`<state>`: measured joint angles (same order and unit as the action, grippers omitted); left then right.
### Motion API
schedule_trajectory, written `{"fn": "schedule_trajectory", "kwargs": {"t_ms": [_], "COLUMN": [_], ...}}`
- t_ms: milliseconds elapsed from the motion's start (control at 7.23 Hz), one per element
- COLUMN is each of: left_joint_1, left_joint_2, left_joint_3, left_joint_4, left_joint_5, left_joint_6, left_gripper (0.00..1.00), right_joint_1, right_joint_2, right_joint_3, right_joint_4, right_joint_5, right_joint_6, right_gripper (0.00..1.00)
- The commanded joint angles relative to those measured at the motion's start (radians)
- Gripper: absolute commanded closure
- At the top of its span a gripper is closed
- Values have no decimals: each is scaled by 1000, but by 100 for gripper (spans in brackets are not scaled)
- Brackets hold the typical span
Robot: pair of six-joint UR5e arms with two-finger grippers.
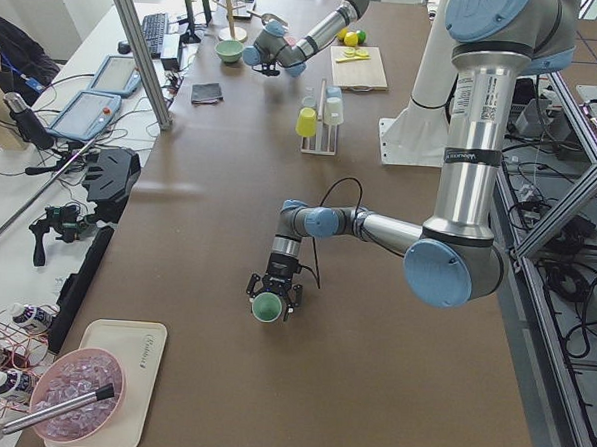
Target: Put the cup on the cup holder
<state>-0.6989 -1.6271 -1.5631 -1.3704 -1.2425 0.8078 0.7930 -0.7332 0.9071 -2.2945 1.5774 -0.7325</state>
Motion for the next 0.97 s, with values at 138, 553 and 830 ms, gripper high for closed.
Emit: {"fn": "schedule_trajectory", "kwargs": {"t_ms": [138,553,830], "left_joint_1": [-10,-94,-289], "left_joint_2": [6,110,87], "left_joint_3": [0,-128,-237], "left_joint_4": [-25,-116,-114], "left_joint_5": [0,-9,-87], "left_joint_6": [1,205,465], "left_gripper": [3,97,98], "right_joint_1": [-8,-15,-15], "right_joint_2": [-60,-67,-68], "right_joint_3": [62,62,62], "right_joint_4": [-5,-3,-6], "right_joint_5": [-8,-8,-16], "right_joint_6": [1,5,4], "right_gripper": [2,2,2]}}
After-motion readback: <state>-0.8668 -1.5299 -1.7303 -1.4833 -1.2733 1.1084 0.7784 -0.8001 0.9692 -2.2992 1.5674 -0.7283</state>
